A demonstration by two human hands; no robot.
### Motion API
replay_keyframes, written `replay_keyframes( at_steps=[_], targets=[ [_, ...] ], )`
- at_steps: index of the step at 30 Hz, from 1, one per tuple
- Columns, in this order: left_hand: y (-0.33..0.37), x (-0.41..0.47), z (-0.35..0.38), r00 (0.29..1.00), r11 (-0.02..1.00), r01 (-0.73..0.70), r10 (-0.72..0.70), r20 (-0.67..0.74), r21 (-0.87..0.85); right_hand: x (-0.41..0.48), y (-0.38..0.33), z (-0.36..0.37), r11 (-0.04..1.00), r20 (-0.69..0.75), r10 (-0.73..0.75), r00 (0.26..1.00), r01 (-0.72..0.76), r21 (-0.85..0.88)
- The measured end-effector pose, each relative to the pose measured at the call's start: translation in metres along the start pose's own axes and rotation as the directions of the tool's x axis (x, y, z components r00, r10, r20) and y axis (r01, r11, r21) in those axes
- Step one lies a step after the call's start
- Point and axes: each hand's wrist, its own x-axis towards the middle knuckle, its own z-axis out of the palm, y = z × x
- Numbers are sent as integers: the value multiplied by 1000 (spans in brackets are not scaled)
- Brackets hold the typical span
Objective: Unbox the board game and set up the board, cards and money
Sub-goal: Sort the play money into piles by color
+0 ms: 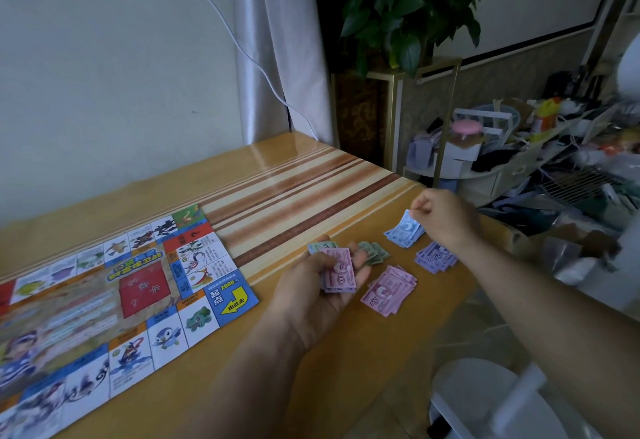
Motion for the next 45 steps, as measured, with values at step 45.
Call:
replay_keyframes(
  at_steps=[45],
  targets=[
    [-12, -19, -12, 996, 928, -65, 82, -30, 367, -96, -68, -17, 901, 407, -265, 874, 74, 427]
  ],
)
